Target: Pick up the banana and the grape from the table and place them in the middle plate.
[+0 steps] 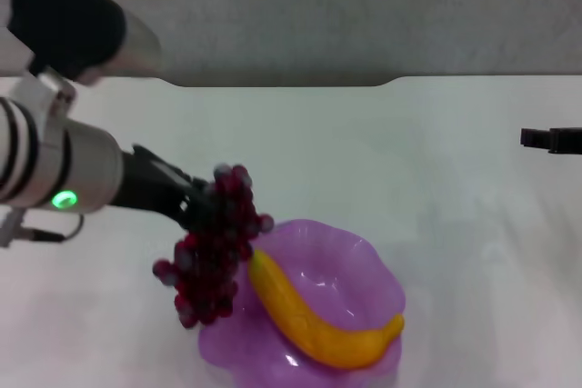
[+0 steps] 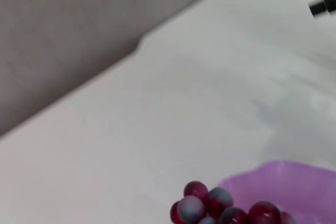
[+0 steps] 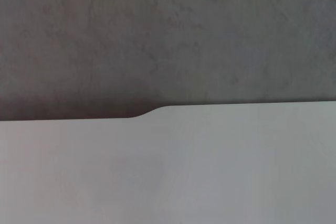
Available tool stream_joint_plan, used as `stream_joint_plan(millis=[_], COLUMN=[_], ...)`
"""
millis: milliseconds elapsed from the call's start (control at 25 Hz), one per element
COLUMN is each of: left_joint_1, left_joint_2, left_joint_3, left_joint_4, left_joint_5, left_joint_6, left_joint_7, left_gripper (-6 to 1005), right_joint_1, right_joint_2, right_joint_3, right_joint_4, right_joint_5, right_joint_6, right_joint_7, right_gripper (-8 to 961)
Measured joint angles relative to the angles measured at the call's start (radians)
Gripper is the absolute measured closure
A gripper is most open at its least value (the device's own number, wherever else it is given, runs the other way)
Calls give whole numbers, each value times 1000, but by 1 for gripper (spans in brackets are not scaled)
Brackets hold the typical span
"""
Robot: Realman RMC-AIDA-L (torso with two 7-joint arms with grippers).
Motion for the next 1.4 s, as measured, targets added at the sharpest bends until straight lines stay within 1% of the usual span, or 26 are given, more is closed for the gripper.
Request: stream_joint_plan(millis=[120, 280, 440, 640, 760, 800, 840, 1040, 1200, 1400], left_joint_1=[-10, -27, -48, -79, -74, -74, -67, -64, -61, -66], left_joint_2=[-1, -1, 1, 4, 3, 3, 1, 1, 1, -1], left_joint_3=[57, 104, 102, 55, 55, 55, 69, 88, 123, 162], left_joint_4=[35, 42, 9, -97, -153, -153, -170, -170, -172, -142], left_joint_5=[-1, -4, -9, 35, 38, 38, 38, 31, 26, -4], left_joint_6=[2, 4, 4, -48, -81, -81, -90, -101, -100, -89], left_joint_7=[-24, -39, -49, -68, -71, -71, -78, -92, -102, -110], left_gripper=[802, 804, 806, 808, 810, 810, 811, 812, 813, 814], right_joint_1=[0, 0, 0, 0, 0, -2, -3, -8, -11, -9], right_joint_2=[0, 0, 0, -1, -1, -1, -1, -2, -2, -2], right_joint_3=[4, 4, 3, 0, 3, 4, 4, 5, 5, 5], right_joint_4=[1, 0, 3, 8, 8, 8, 8, 8, 5, 3], right_joint_5=[0, 0, 0, 0, 0, 0, 0, 0, 0, 0], right_joint_6=[1, 1, 0, -1, -1, -1, -1, 1, 1, 1], right_joint_7=[0, 1, 1, 0, -1, -1, -1, 0, 1, 1], right_gripper=[256, 256, 256, 256, 256, 256, 256, 256, 256, 256])
